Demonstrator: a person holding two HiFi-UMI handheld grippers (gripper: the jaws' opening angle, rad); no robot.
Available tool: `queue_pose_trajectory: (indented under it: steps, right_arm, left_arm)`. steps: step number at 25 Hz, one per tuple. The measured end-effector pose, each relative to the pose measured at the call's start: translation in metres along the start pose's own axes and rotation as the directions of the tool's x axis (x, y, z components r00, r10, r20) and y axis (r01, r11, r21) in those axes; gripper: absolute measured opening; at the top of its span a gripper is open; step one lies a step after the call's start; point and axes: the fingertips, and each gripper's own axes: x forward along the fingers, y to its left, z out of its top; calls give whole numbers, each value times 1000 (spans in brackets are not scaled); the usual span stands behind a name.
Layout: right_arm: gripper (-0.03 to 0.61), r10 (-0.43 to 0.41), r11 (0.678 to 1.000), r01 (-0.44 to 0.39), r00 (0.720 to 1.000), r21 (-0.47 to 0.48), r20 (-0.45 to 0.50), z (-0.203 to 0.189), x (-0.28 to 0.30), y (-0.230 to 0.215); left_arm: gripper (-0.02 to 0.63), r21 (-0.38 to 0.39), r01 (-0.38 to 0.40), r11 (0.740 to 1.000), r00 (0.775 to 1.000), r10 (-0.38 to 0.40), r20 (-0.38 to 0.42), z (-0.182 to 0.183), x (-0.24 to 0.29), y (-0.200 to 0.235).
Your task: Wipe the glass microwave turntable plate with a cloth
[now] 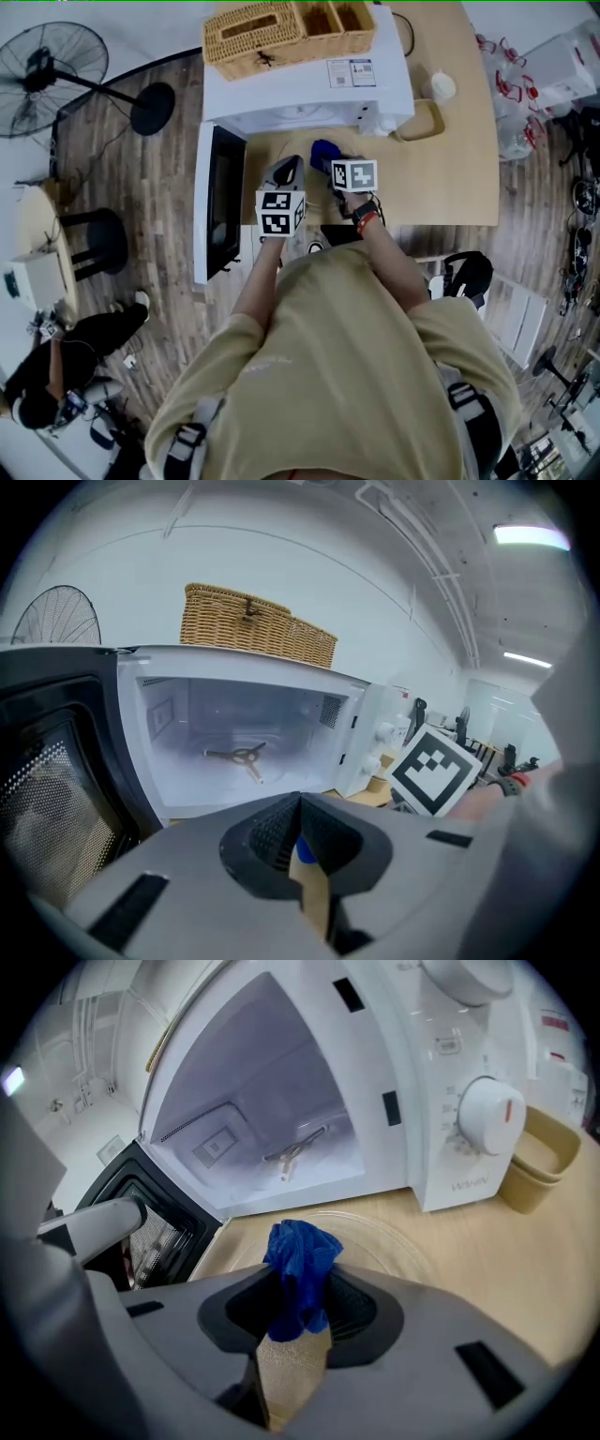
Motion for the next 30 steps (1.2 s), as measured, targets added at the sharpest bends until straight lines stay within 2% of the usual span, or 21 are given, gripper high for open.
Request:
queue_pose_trajectory:
  steps: [12,20,26,30]
  right_arm:
    - [143,-95,993,90,993,71,68,1,-30,-46]
    - [143,-168,981,155,980,119,110,-1,-53,-75]
    - [143,-179,978,162,976,133,122,-4,-54,-76]
    - [135,-137,985,122,982,120,129,3,-51,-59]
  left_arm:
    - [9,46,77,996,997,-76,-22,1,17,-35]
    - [9,48,111,993,993,-109,-44,-4,23,-54]
    - [9,47,103,994,993,-100,-56,-12,19,-51]
    - [9,31,69,997,997,-68,-43,-11,9,-39]
